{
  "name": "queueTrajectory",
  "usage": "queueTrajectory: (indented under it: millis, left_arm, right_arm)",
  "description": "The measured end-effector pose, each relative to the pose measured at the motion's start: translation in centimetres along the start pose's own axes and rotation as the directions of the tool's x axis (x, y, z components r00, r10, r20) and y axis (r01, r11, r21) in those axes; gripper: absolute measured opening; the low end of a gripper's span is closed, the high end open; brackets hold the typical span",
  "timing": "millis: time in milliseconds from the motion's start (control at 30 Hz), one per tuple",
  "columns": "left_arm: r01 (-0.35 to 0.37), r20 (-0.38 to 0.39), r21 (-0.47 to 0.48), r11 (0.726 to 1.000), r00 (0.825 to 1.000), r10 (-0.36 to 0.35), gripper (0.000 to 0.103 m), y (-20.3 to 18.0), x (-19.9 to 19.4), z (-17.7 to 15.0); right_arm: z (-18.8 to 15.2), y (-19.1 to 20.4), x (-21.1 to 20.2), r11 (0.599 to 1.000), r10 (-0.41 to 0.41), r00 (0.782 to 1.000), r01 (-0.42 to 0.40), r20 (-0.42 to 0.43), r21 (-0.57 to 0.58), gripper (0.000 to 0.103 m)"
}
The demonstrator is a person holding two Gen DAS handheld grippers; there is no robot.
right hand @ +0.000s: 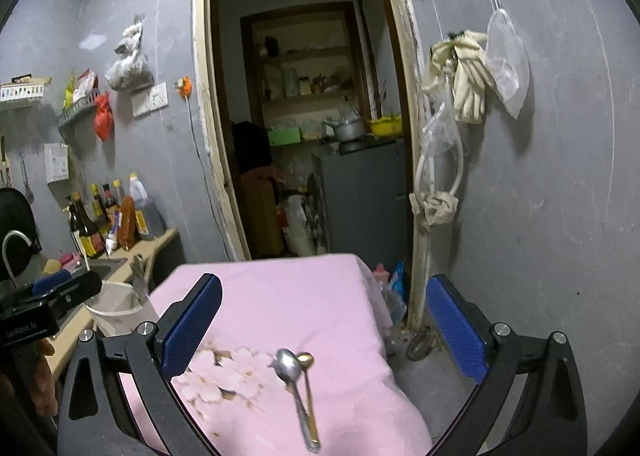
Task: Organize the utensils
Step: 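Lower both open tools toward the silver and gold spoons on the cloth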
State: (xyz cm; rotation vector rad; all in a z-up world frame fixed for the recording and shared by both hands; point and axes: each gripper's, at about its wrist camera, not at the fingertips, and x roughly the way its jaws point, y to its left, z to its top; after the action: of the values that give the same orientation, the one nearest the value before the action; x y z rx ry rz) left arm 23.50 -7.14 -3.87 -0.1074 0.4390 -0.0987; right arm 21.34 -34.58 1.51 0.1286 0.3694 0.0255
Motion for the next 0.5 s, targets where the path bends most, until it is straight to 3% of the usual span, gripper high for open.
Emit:
queueTrajectory:
  millis: [233, 500]
  left_arm:
    - [-0.001, -0.103, -0.022, 1.0, 0.995, -0.001, 0.102, -1.4, 3.7, -3.0]
    - [-0.038, -0.21, -0.019, 0.999, 0.977, 0.033, 0.102, -1.6, 8.6, -6.7]
  right_arm:
    - [-3.0, -2.9, 3.3, 1.0, -0.005, 0.995, 0.003, -0.096, -0.019, 0.1]
    - [-7.5, -4.0, 8.9, 0.995, 0.033, 0.969, -0.055, -0.245, -0.083, 0.1]
